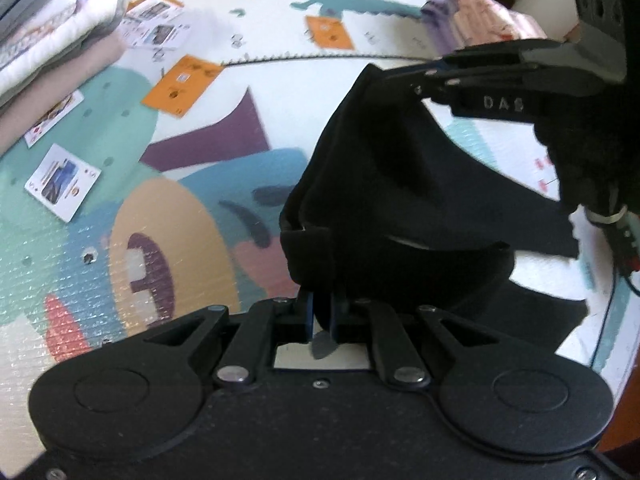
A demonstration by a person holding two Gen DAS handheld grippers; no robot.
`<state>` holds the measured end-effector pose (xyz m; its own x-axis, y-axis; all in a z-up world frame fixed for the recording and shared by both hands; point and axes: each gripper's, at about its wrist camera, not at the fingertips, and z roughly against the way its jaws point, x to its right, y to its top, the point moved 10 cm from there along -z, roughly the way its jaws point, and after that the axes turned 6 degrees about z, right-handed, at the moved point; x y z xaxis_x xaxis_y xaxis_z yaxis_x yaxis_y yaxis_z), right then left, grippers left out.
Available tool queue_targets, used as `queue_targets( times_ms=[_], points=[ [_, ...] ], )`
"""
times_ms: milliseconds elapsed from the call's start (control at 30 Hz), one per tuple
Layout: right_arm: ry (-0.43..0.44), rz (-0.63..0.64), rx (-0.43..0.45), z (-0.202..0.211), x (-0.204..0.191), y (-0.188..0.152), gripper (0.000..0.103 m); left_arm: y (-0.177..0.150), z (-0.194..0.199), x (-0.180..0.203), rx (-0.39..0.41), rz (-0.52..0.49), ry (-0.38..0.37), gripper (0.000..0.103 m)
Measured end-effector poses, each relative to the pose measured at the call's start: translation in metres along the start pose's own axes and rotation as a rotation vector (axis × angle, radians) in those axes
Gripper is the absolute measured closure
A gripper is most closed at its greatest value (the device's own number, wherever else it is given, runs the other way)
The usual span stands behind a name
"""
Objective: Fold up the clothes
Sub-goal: 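Lay the pants flat on the mat and open both tools, then grasp the frayed hem of one pant leg with the right tool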
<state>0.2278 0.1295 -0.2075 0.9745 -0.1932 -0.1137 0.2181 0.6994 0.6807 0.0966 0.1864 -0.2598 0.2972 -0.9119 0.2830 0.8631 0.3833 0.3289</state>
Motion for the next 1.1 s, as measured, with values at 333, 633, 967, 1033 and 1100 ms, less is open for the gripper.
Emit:
queue_targets(
  times_ms=[333, 633, 967, 1033, 1100],
  points=[
    [0.002, -0.165, 0.055, 0.031, 0.027, -0.004, 0.074, -0.003, -0.008, -0.010, -0.051, 0.011, 0.011, 0.090],
    [0.031, -0.375, 0.061, 0.135, 0.042, -0.075, 0.060, 0.012, 0.011, -0.032, 0.004, 0.065, 0.041, 0.058],
    [-0.064, -0.693, 0.039, 0.228, 0.051, -0.253, 0.049, -0.001, 0.036, -0.048, 0.048, -0.044, 0.046, 0.055],
    [-0.064, -0.707, 0.046, 0.235, 0.045, -0.278, 0.049, -0.006, 0.033, -0.054, 0.062, -0.053, 0.058, 0.055],
    [-0.054, -0.710, 0.049, 0.236, 0.037, -0.299, 0.047, -0.009, 0.029, -0.059, 0.082, -0.040, 0.064, 0.054]
  ],
)
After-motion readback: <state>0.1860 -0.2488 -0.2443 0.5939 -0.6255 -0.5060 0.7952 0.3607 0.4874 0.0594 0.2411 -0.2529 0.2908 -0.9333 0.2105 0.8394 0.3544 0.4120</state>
